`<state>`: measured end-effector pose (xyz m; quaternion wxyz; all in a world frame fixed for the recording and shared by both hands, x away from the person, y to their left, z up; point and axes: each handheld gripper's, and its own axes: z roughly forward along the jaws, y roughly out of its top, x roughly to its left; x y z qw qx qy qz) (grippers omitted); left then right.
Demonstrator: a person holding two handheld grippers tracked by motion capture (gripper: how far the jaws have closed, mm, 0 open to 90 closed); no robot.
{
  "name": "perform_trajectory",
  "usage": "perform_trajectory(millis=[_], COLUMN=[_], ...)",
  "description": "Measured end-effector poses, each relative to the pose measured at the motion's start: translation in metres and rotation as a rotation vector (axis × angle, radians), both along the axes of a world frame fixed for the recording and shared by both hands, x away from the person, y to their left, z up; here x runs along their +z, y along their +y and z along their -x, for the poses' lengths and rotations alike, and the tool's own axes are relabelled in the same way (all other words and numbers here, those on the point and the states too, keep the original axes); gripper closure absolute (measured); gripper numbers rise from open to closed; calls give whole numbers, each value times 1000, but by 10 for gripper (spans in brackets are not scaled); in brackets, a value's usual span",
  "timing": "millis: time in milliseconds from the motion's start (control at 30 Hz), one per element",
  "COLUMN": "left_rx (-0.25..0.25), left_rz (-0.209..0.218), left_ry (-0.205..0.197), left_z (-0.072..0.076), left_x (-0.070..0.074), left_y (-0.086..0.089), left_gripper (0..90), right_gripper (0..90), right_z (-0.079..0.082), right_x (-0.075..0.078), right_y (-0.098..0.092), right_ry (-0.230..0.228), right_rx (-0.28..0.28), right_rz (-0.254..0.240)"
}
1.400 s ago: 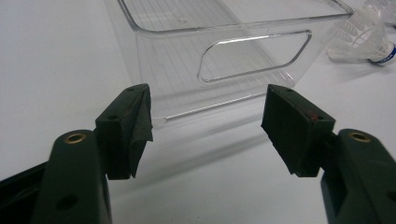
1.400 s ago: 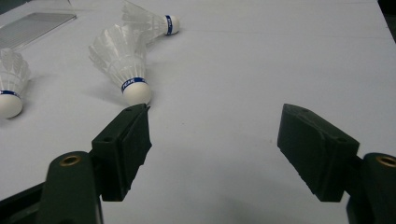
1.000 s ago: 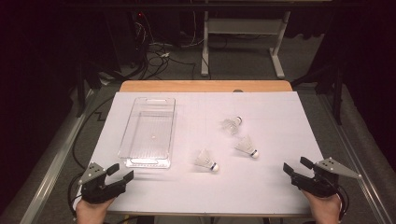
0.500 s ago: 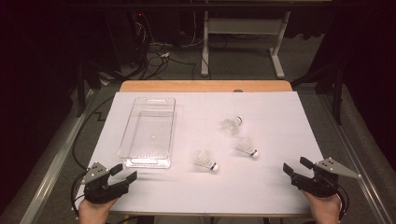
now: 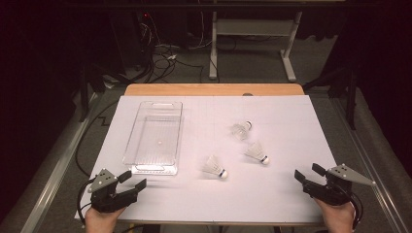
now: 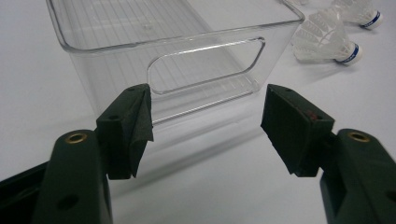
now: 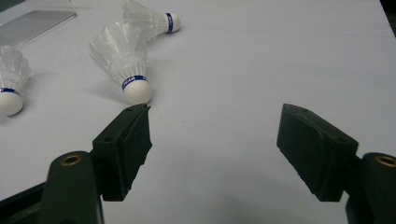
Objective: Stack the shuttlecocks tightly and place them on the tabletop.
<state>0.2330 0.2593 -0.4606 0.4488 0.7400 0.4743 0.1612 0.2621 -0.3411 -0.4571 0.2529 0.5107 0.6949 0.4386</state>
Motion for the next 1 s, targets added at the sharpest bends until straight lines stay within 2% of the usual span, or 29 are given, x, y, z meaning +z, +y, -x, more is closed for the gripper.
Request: perform_trajectory(millis=[1000], left_rx=[-68], left_rz=[-1], left_ry=[-4], left_z=[-1], left_x=[3], left_y=[-24], left_gripper=[345], right_gripper=[263], right_z=[-1], right_x=[-1], right_y=[1], right_ry=[5], right_rx=[10], right_rz=[5])
